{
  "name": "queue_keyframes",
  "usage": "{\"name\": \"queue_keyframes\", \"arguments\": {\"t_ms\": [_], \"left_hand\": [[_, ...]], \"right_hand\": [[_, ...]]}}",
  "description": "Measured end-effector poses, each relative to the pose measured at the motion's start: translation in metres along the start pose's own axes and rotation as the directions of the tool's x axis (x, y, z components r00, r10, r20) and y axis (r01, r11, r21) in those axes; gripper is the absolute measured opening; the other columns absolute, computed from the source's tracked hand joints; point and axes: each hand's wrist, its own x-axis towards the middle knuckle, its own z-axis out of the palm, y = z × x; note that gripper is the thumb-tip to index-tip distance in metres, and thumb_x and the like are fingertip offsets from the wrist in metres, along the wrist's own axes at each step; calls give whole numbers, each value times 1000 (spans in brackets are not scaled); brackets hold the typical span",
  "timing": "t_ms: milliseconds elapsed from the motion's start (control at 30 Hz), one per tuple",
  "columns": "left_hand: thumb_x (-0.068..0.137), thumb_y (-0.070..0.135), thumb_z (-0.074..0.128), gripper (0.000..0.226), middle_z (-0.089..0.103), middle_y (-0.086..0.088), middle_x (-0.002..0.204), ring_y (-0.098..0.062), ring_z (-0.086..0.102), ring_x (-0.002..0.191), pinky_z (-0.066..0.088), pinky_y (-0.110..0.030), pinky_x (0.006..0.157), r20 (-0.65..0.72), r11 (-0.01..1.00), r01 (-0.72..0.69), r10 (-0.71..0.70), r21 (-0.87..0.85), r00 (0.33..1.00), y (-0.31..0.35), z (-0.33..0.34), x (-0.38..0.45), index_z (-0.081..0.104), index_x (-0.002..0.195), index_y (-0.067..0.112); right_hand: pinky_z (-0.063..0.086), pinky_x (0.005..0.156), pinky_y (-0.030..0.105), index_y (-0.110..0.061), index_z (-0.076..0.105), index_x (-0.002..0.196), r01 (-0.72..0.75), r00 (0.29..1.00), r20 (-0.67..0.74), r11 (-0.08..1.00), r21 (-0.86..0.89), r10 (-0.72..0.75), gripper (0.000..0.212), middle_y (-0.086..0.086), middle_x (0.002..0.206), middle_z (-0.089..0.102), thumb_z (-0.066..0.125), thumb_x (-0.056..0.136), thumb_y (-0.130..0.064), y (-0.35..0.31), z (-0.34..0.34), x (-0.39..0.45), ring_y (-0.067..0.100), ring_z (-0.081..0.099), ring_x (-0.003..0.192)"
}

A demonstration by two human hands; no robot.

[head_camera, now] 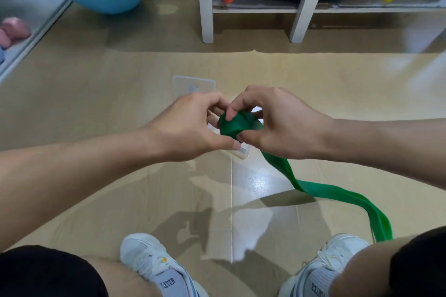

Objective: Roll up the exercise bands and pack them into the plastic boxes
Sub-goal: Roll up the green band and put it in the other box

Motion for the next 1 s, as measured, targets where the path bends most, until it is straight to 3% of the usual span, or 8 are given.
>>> {"name": "queue_keyframes", "arguments": {"t_ms": [133, 267, 433, 567, 700, 867, 933, 1000], "left_hand": [[63, 13, 95, 35, 78, 11, 79, -5, 75, 75, 62, -37, 83, -36, 998, 53, -54, -46, 998, -2, 2, 2, 74, 87, 26], [59, -4, 92, 40, 80, 0, 83, -20, 78, 85, 58, -51, 95, -12, 951, 208, -217, -231, 976, -5, -5, 4, 76, 89, 17], [58, -9, 91, 42, 79, -14, 90, -37, 75, 97, 55, -56, 99, -29, 890, 205, -237, -407, 971, -5, -8, 2, 71, 90, 8], [62, -15, 85, 45, 76, -23, 105, -38, 73, 104, 57, -47, 99, 16, 800, 212, -246, -562, 969, -9, -8, 4, 62, 92, 9], [72, -22, 72, 43, 74, -16, 98, -20, 75, 87, 61, -30, 89, 72, 723, 233, -248, -650, 966, -7, -6, 6, 57, 97, 10], [72, -18, 77, 44, 75, -14, 104, -23, 75, 89, 61, -32, 90, 131, 761, 261, -229, -593, 965, -15, -5, 5, 57, 99, 10], [62, 7, 93, 55, 78, -2, 104, -26, 75, 94, 59, -39, 92, 125, 887, 222, -187, -405, 974, -13, -5, 5, 61, 106, 14], [55, 28, 99, 58, 79, 6, 95, -15, 77, 88, 60, -37, 88, 96, 961, 178, -161, -212, 982, -6, -2, 3, 69, 104, 22]], "right_hand": [[55, 92, 33, -37, 74, 109, 30, 999, 37, 999, -23, -29, 32, -15, 107, 66, 80, 83, -20, 0, 4, -3, 8, 64, 97], [58, 94, 38, -27, 64, 95, -55, 998, -25, 976, 212, 62, 33, -9, 99, 75, 90, 74, -25, 8, 2, -1, 8, 70, 100], [59, 88, 42, -22, 64, 92, -77, 993, -66, 959, 274, 98, 35, -6, 96, 75, 89, 71, -35, 10, 2, -1, 9, 70, 100], [61, 87, 35, -24, 60, 95, -65, 992, -84, 950, 306, 95, 40, -6, 99, 73, 92, 71, -25, 9, 2, 1, 9, 69, 100], [61, 84, 44, -21, 56, 90, -69, 988, -114, 949, 307, 109, 44, 4, 94, 72, 94, 68, -23, 12, 0, 2, 22, 71, 94], [60, 78, 48, -25, 63, 85, -99, 984, -118, 959, 265, 134, 39, 4, 87, 72, 96, 64, -24, 12, -1, 2, 25, 71, 85], [60, 79, 45, -29, 65, 85, -111, 989, -76, 979, 173, 125, 34, -3, 84, 74, 93, 66, -24, 9, 1, 1, 21, 71, 83], [59, 77, 39, -31, 68, 88, -103, 994, -17, 993, 62, 104, 28, -6, 82, 74, 88, 70, -24, 6, 5, 0, 18, 71, 82]]}}
